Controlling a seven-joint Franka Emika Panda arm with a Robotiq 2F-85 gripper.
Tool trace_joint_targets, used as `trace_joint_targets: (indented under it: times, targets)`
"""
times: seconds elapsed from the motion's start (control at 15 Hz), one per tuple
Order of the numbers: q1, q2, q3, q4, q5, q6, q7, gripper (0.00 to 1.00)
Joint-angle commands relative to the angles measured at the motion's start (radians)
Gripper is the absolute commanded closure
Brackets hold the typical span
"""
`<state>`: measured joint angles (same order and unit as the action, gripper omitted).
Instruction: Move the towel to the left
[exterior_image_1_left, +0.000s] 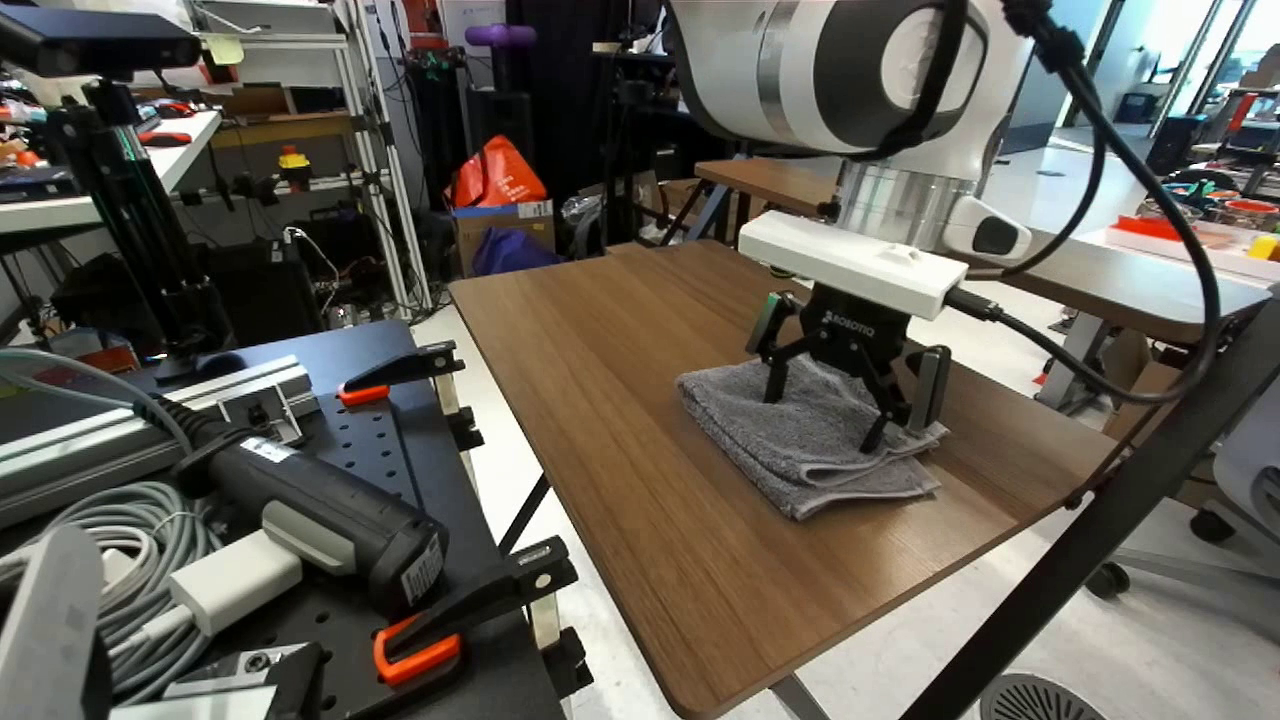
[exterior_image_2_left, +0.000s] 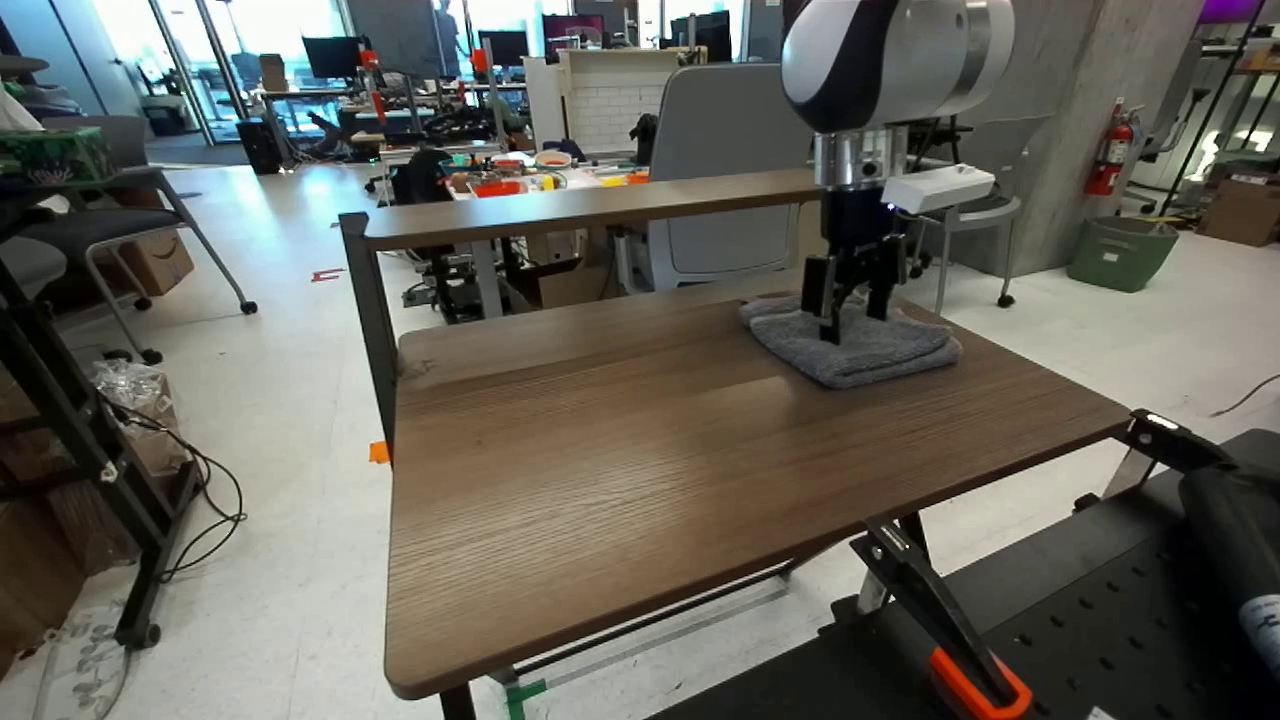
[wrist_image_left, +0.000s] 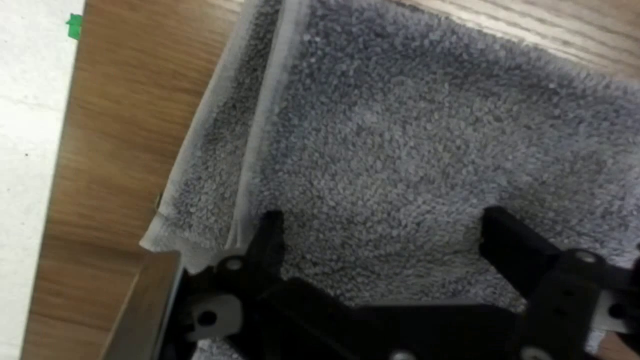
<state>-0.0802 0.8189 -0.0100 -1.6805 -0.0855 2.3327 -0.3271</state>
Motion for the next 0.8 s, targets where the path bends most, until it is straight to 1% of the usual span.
trace_joint_targets:
  times: [0.0, 0.27, 0.73]
  targets:
    - [0.042, 0.088, 0.029, 0.120, -0.039, -0.060, -0.003, 0.00]
    - [0.093, 0.137, 0.053, 0.211, -0.056, -0.132, -0.014, 0.00]
    - [0.162, 0.186, 0.084, 0.277, -0.071, -0.216, -0.024, 0.00]
